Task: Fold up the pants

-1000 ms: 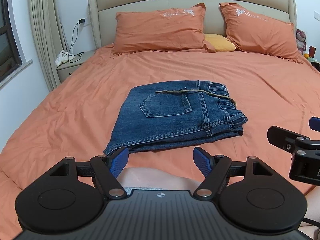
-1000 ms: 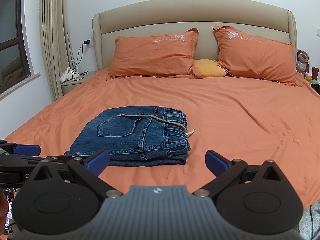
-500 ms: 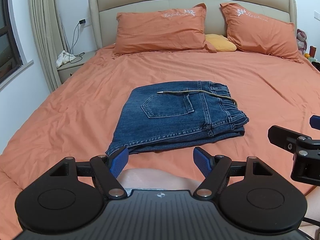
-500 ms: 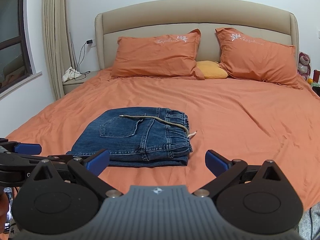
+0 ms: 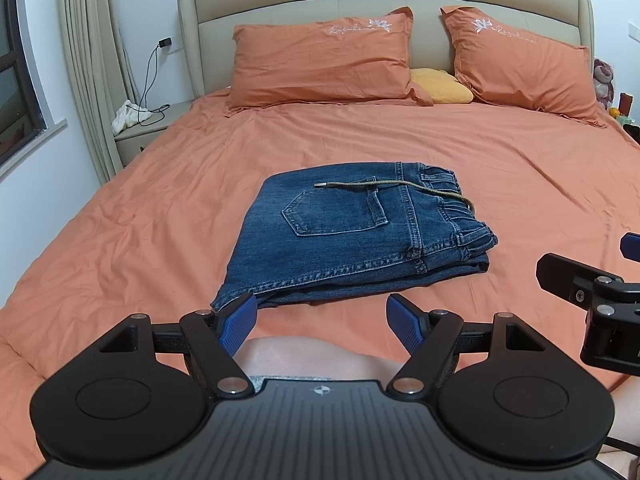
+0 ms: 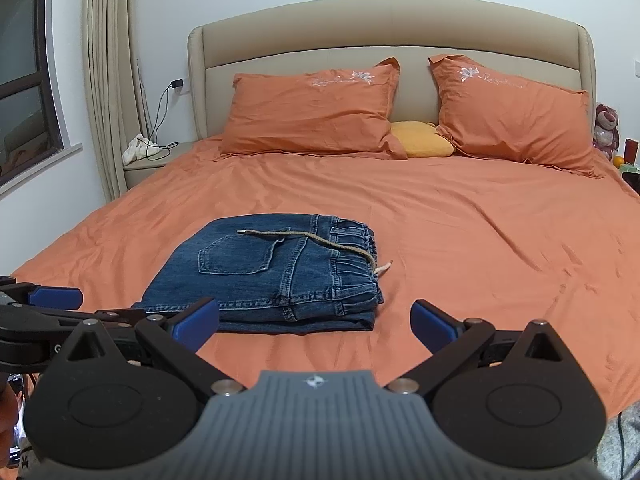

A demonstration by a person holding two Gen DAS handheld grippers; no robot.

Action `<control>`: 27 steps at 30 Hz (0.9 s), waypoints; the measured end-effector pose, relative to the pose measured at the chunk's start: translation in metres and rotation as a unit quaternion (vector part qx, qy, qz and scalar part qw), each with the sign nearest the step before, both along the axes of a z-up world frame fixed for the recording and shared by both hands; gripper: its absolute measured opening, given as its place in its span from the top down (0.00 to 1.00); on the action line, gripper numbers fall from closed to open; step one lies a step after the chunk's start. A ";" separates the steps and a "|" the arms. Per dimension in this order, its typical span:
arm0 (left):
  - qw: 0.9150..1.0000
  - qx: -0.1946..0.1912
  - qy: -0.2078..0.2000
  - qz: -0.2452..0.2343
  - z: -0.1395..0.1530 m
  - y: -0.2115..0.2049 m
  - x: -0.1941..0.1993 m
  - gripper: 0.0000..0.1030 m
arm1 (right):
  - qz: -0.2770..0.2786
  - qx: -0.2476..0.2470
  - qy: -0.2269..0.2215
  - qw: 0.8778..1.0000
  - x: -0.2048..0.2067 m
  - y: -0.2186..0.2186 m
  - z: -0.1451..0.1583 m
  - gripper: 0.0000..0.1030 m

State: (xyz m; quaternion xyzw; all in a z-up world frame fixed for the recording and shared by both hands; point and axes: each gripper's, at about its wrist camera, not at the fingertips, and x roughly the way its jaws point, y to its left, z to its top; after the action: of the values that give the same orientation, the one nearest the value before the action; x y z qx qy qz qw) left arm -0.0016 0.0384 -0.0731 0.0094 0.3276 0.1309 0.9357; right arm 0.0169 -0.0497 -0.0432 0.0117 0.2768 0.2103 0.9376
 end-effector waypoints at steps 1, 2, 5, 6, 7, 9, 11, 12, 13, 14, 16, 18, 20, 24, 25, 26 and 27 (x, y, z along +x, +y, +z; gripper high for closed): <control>1.000 0.001 -0.001 0.000 0.000 0.000 0.000 0.16 | 0.000 0.000 0.000 1.000 0.000 0.000 0.000 0.05; 1.000 0.001 0.000 0.000 0.000 -0.001 0.000 0.16 | 0.000 0.000 0.000 1.000 -0.001 0.000 0.000 0.05; 1.000 0.001 -0.002 -0.002 0.001 0.000 -0.001 0.16 | 0.000 0.001 -0.001 1.000 -0.001 0.000 0.000 0.05; 1.000 0.000 -0.003 -0.002 0.001 0.001 -0.001 0.16 | 0.000 0.001 -0.002 1.000 -0.002 0.000 0.000 0.05; 1.000 0.000 -0.003 -0.003 0.002 0.001 -0.002 0.16 | -0.001 0.000 -0.002 1.000 -0.003 0.000 0.001 0.05; 1.000 -0.001 -0.004 -0.004 0.002 0.002 -0.002 0.16 | -0.001 0.001 -0.003 1.000 -0.004 0.000 0.001 0.05; 1.000 0.000 -0.005 -0.004 0.002 0.002 -0.003 0.16 | -0.001 0.001 -0.003 1.000 -0.004 0.000 0.001 0.05; 1.000 0.001 -0.005 -0.005 0.002 0.001 -0.003 0.16 | -0.001 0.000 -0.004 1.000 -0.004 0.000 0.001 0.05; 1.000 0.001 -0.005 -0.004 0.002 0.001 -0.003 0.16 | -0.001 -0.001 -0.004 1.000 -0.005 0.000 0.001 0.05; 1.000 0.002 -0.005 -0.004 0.002 0.001 -0.003 0.16 | -0.001 -0.002 -0.005 1.000 -0.005 0.000 0.001 0.05; 1.000 0.000 -0.005 -0.004 0.002 0.001 -0.003 0.16 | -0.001 0.000 -0.004 1.000 -0.005 0.000 0.002 0.05; 1.000 0.002 -0.005 -0.005 0.002 0.000 -0.003 0.16 | -0.002 0.000 -0.004 1.000 -0.005 0.000 0.003 0.05; 1.000 0.006 -0.005 -0.006 0.003 0.000 -0.003 0.16 | -0.001 -0.001 -0.005 1.000 -0.006 -0.001 0.003 0.05; 1.000 0.006 -0.004 -0.007 0.004 -0.001 -0.004 0.16 | 0.000 0.003 -0.004 1.000 -0.006 -0.002 0.003 0.05; 1.000 0.007 -0.004 -0.008 0.004 -0.001 -0.003 0.16 | 0.000 0.003 -0.004 1.000 -0.006 -0.002 0.003 0.05; 1.000 0.008 -0.004 -0.009 0.004 -0.001 -0.004 0.16 | 0.000 0.004 -0.004 1.000 -0.006 -0.002 0.003 0.05; 1.000 0.009 -0.003 -0.008 0.004 -0.002 -0.004 0.16 | 0.000 0.005 -0.004 1.000 -0.007 -0.002 0.003 0.05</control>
State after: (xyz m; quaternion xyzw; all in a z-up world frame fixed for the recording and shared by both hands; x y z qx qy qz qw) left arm -0.0054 0.0367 -0.0693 0.0197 0.3231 0.1265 0.9377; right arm 0.0103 -0.0519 -0.0398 0.0153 0.2723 0.2119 0.9385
